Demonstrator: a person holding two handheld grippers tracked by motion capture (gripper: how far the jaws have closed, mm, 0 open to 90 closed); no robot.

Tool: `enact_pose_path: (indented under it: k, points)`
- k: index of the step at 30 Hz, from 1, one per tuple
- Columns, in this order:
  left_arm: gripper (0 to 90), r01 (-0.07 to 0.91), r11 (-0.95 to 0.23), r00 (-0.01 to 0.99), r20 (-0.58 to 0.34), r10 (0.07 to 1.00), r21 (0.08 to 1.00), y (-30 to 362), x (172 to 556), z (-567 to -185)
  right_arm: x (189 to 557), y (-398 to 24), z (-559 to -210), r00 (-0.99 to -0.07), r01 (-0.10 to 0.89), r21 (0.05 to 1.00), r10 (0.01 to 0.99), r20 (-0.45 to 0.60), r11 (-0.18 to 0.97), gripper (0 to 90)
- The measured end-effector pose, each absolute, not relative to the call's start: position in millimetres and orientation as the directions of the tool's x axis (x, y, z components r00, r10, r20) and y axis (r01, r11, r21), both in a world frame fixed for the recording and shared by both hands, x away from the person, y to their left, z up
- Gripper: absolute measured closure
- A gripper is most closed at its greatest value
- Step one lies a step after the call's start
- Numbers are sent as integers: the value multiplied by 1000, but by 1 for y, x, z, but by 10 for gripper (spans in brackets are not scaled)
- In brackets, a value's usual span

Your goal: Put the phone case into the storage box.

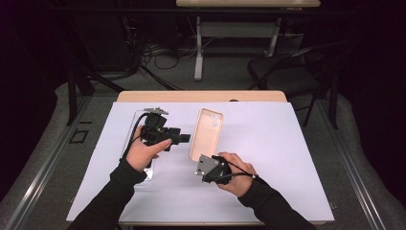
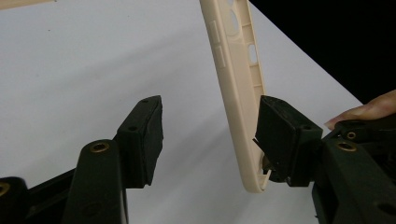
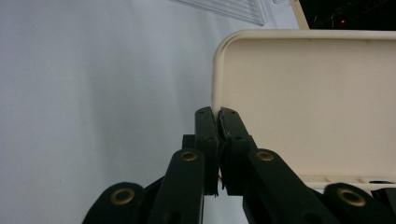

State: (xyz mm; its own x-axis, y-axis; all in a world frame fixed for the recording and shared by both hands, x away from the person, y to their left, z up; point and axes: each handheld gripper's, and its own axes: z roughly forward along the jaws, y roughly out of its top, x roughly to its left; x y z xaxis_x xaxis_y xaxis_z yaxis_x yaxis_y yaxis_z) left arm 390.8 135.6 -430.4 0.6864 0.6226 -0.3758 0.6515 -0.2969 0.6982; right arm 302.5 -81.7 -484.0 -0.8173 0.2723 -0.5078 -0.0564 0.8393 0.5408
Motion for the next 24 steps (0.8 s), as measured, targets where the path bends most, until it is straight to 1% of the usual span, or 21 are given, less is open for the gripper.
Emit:
enact_pose_path:
  k: [2,4,7,8,10,15,24]
  points:
    - [414,658,-295,685,-387,617,693,135,392,-430,304,-82,-484,-816,-77,540,259,-518,838,882]
    - [413,663,-294,679,-388,623,688,133,394,-430,303,-82,-484,-817,-59,544,273,-508,837,882]
    - [413,670,-302,676,-388,627,679,132,396,-429,303,-82,-484,-817,-61,543,271,-510,838,882]
    - [413,671,-309,676,-385,628,674,131,396,-429,304,-82,-483,-814,-86,532,248,-525,842,882]
    - [412,670,-318,677,-377,632,671,131,396,-427,304,-82,-483,-814,-84,526,247,-526,846,882]
    - [408,668,-321,675,-365,642,671,130,398,-424,302,-81,-484,-815,-67,544,269,-514,836,882]
    - [422,685,-316,664,-384,642,656,130,402,-424,302,-78,-484,-814,-73,540,262,-518,839,882]
